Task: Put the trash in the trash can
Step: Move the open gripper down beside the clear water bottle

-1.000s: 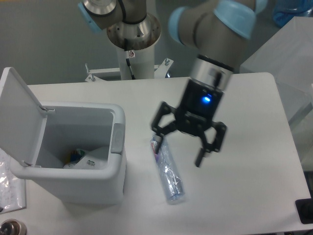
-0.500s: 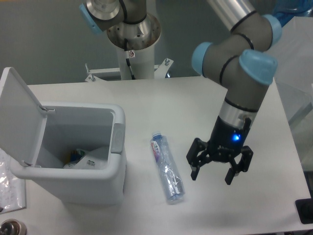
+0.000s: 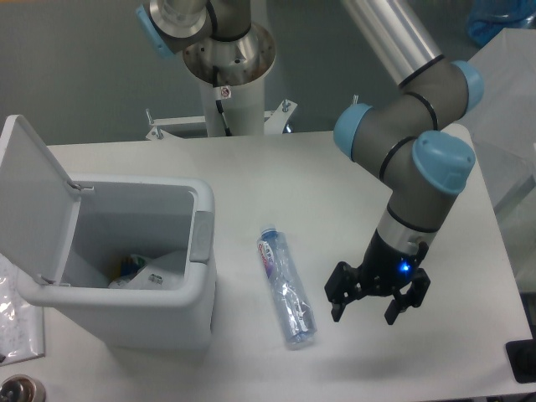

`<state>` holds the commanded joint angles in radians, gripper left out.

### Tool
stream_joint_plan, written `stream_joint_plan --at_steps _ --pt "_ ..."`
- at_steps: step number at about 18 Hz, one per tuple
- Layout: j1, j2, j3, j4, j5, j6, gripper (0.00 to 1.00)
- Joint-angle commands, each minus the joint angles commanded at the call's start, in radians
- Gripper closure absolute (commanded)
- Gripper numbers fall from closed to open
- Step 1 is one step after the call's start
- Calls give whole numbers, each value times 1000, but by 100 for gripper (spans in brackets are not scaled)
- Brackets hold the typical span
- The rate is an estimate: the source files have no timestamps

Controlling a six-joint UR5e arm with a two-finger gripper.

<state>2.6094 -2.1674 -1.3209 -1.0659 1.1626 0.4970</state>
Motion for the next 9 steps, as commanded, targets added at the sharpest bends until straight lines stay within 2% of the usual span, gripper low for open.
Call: stream_joint_plan --at_steps 4,9 --pt "-6 -28 35 -58 25 5 0" --pt "-15 -48 78 -158 58 25 0"
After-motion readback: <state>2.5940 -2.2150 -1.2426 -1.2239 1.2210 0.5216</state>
